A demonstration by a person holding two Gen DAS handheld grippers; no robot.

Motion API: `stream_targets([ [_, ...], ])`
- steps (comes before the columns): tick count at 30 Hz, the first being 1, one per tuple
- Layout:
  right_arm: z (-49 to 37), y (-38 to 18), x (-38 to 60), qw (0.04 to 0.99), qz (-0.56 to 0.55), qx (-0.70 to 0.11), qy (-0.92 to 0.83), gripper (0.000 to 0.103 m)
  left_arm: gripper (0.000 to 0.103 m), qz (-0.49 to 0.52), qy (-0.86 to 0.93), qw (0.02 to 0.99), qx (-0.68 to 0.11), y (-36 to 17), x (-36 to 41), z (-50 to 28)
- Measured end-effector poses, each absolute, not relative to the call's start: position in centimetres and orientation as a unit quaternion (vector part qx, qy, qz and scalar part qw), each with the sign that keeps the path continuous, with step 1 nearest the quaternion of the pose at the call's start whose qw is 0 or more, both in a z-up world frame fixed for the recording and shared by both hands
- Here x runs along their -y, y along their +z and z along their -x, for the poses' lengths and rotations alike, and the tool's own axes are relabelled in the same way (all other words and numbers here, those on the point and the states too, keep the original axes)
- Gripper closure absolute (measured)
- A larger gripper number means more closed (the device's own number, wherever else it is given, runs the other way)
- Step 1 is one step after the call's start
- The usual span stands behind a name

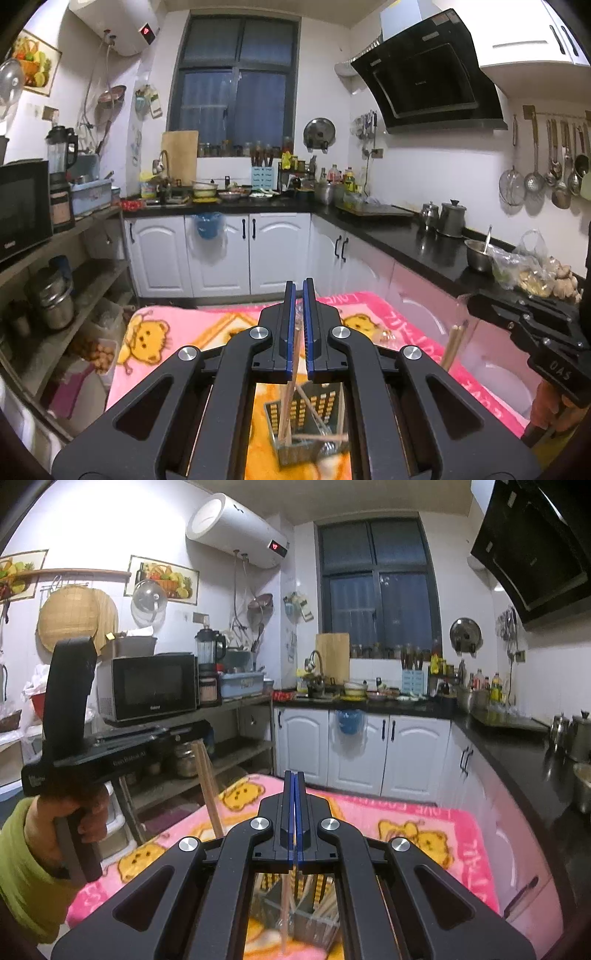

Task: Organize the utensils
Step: 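Lift both chopsticks and carry them above the caddy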

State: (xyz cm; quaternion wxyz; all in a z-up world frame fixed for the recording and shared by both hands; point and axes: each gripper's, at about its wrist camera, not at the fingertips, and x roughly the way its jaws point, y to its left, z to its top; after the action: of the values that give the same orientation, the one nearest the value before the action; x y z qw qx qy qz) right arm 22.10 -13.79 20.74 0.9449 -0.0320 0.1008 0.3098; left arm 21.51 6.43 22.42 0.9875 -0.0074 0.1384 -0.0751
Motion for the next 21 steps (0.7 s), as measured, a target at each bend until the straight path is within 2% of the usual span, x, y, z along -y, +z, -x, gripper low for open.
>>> stream_targets([
  [11,-25.4,22.9,13.4,0.953,0.030,-0.068,0.292,0.102,0.101,0.013,-0.073,0.987,-0.142,21.7,-5.7,-24.2],
  [21,-28.0,20.1,11.7,0.948,0.039,-0.083,0.303,0.102,0.101,0.014,-0.085,0.983,-0.163,19.4,-5.4,-25.9],
])
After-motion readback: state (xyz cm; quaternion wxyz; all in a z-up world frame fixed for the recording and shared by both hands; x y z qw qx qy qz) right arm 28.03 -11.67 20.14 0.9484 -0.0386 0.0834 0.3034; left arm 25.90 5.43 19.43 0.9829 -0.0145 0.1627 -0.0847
